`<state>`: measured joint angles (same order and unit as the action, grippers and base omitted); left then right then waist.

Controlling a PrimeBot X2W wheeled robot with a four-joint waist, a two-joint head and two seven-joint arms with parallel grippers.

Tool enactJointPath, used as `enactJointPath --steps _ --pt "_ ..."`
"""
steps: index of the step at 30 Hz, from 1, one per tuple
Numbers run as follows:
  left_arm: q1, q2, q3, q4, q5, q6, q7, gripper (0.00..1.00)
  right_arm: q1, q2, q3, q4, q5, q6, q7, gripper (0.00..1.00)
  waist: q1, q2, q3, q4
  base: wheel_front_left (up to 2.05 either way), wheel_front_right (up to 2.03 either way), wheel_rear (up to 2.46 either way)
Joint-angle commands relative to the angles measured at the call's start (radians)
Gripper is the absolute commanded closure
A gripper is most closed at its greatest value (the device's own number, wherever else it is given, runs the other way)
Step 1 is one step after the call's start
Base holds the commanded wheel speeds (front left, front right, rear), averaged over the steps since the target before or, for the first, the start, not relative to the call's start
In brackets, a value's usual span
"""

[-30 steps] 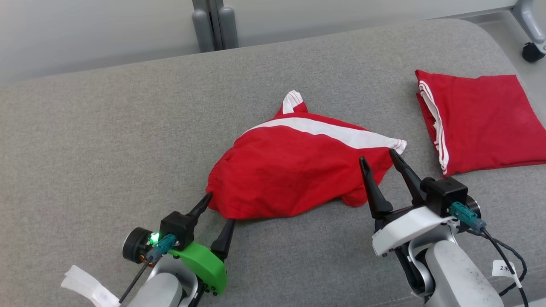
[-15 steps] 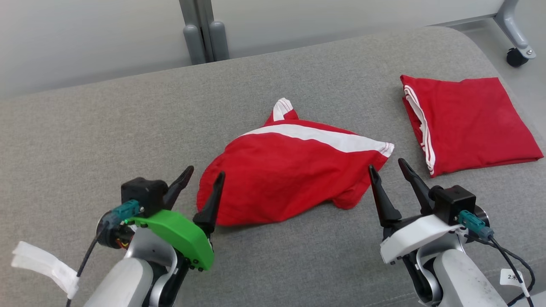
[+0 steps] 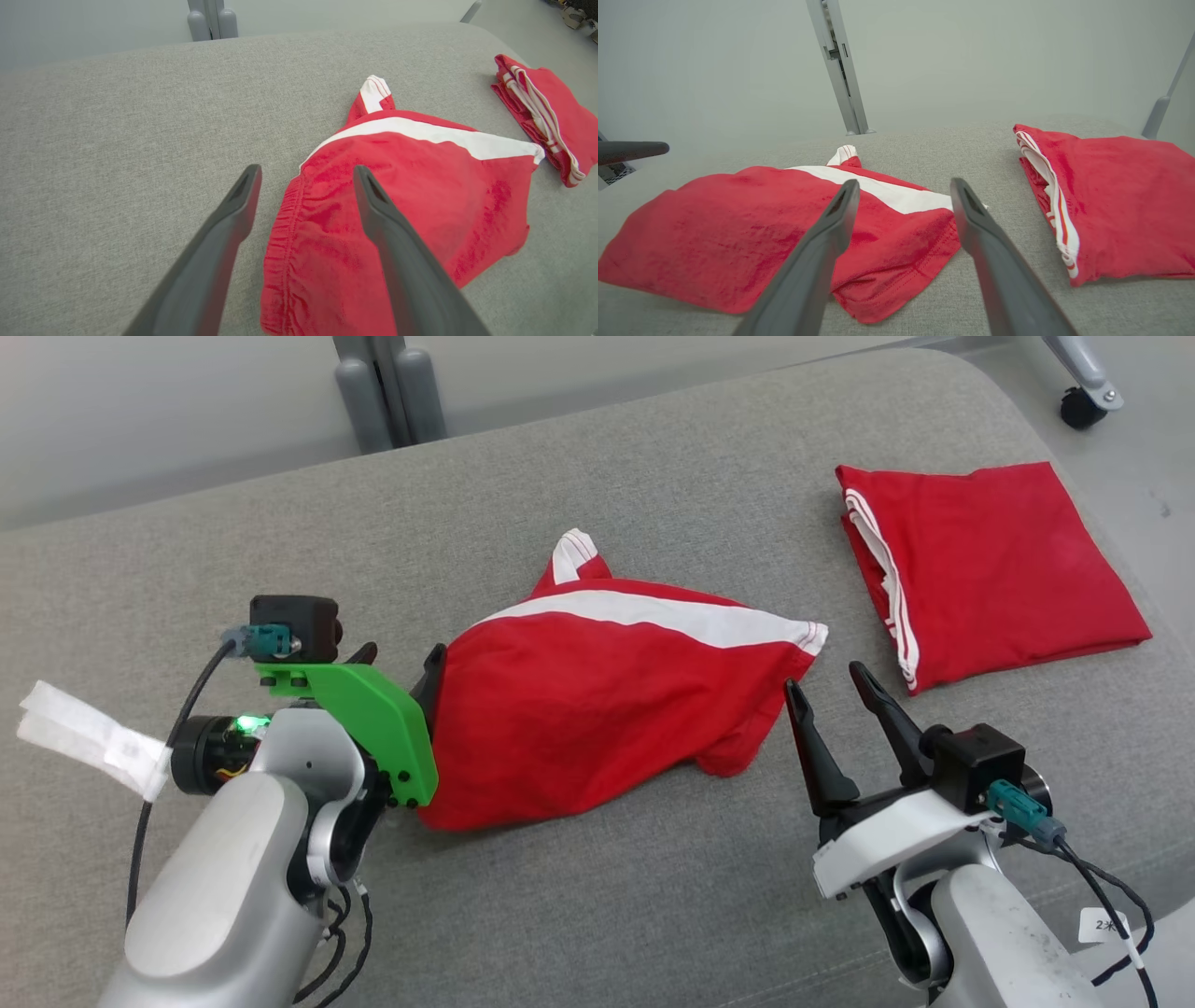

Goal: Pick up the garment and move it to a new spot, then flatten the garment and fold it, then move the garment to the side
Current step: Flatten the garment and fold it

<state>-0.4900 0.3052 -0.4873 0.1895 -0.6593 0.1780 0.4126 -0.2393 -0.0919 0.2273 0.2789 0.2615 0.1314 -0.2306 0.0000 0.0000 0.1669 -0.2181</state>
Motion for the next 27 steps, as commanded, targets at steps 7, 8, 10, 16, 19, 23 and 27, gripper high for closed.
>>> enactJointPath --steps 7,8,10,16,19,23,27 --pt "-0.130 -0.029 -0.025 0.184 0.010 -0.002 0.071 0.00 -0.029 0.010 0.005 0.002 0.004 -0.002 -0.012 0.00 0.0000 0.0000 0.063 -0.058 0.00 0.00 0.00" --pt "-0.141 -0.036 -0.029 0.203 0.005 -0.006 0.081 0.00 -0.030 0.012 0.003 0.004 0.004 -0.002 -0.012 0.00 0.0000 0.0000 0.066 -0.060 0.00 0.00 0.00" --pt "-0.157 -0.041 -0.031 0.233 0.004 -0.003 0.086 0.00 -0.028 0.012 -0.003 0.008 0.004 -0.002 -0.017 0.00 0.0000 0.0000 0.071 -0.061 0.00 0.00 0.00" --pt "-0.171 -0.050 -0.073 0.309 0.022 -0.016 0.109 0.00 -0.034 0.017 -0.009 0.016 0.000 -0.002 -0.023 0.00 0.0000 0.0000 0.078 -0.060 0.00 0.00 0.00" --pt "-0.171 -0.053 -0.095 0.327 0.031 -0.019 0.138 0.00 -0.037 0.020 -0.012 0.017 -0.002 -0.002 -0.026 0.00 0.0000 0.0000 0.077 -0.053 0.00 0.00 0.00" --pt "-0.178 -0.053 -0.114 0.343 0.049 -0.011 0.133 0.00 -0.043 0.022 -0.006 0.020 -0.003 -0.002 -0.027 0.00 0.0000 0.0000 0.078 -0.047 0.00 0.00 0.00" --pt "-0.182 -0.063 -0.109 0.351 0.052 -0.019 0.083 1.00 -0.049 0.025 -0.005 0.023 -0.004 -0.002 -0.028 0.00 0.0000 0.0000 0.077 -0.043 0.00 0.00 0.00"
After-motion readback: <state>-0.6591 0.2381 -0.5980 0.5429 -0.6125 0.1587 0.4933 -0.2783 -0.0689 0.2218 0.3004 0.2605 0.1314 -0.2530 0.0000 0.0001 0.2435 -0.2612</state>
